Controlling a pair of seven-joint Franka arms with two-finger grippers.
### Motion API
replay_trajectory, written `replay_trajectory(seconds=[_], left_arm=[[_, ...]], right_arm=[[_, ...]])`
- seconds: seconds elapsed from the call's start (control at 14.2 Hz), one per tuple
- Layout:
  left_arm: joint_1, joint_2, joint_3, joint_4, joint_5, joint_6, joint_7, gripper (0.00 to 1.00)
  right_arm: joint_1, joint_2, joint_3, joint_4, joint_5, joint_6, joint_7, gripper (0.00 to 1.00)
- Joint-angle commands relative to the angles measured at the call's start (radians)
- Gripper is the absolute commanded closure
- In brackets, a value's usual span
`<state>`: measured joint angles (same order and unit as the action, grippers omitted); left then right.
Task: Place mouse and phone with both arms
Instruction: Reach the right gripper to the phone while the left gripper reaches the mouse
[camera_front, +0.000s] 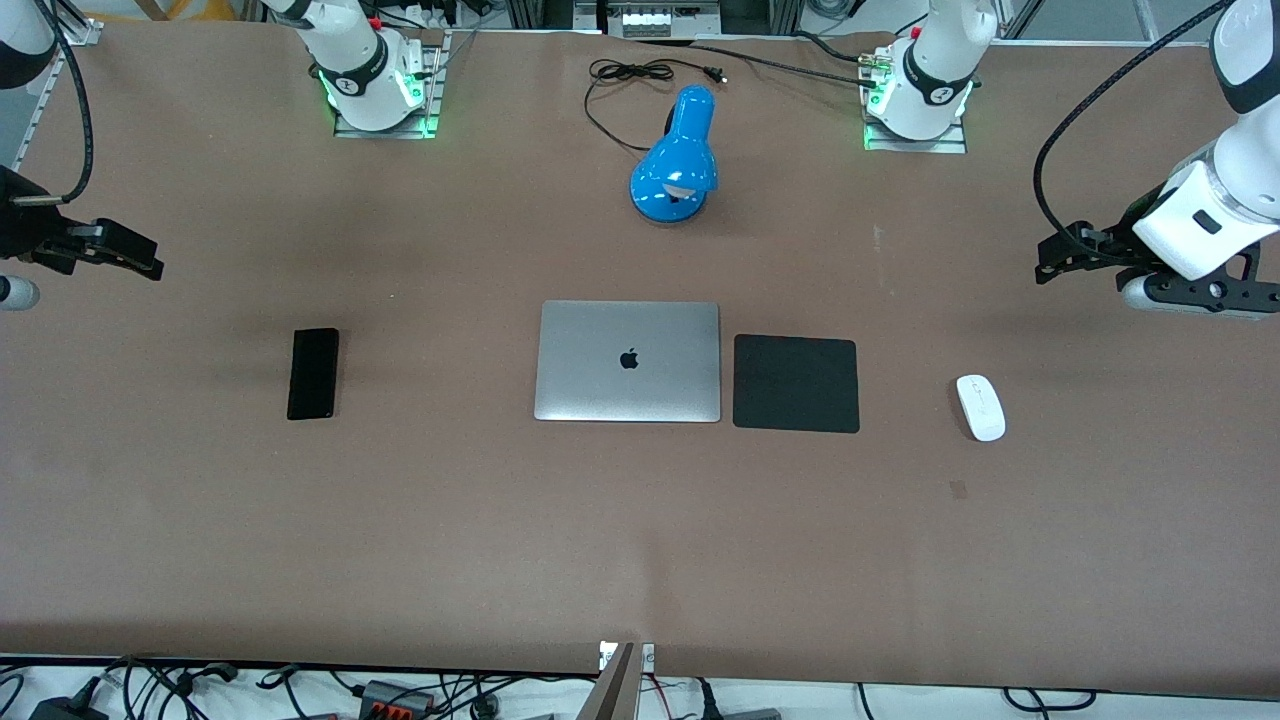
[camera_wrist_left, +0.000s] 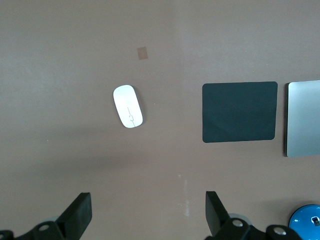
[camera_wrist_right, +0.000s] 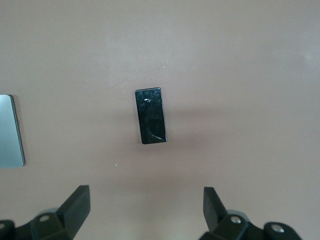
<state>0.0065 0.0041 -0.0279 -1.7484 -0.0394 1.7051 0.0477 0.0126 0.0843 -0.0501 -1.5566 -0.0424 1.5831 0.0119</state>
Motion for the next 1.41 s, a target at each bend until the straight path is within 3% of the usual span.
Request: replay_trajectory(seconds=[0.0, 0.35, 0.63, 0.99, 1.13, 1.34], left_arm=[[0.000, -0.013, -0.001, -0.013, 0.016, 0.008, 0.018, 0.00], [0.006, -0.010, 0.003, -0.011, 0.015, -0.013, 0.012, 0.00], [0.012, 0.069, 0.011, 0.047, 0.013, -0.028, 0.014, 0.00], [0.046, 0.261, 0.014, 0.079, 0.015, -0.029, 0.020, 0.00], [0.049, 0.336, 0.017, 0.060, 0.016, 0.093, 0.003, 0.00], [0.061, 0.440, 0.017, 0.014, 0.016, 0.327, -0.057, 0.00]], right_arm=[[-0.003, -0.014, -0.001, 0.000, 0.016, -0.002, 0.019, 0.00], [-0.002, -0.002, 0.001, -0.016, 0.010, -0.008, 0.003, 0.00], [-0.002, 0.005, 0.001, -0.137, 0.001, 0.041, 0.002, 0.00], [-0.003, 0.009, 0.001, -0.442, -0.005, 0.407, -0.023, 0.00], [-0.011, 0.024, -0.001, -0.564, -0.013, 0.597, -0.070, 0.00], [-0.031, 0.107, -0.001, -0.660, -0.014, 0.838, -0.150, 0.00]])
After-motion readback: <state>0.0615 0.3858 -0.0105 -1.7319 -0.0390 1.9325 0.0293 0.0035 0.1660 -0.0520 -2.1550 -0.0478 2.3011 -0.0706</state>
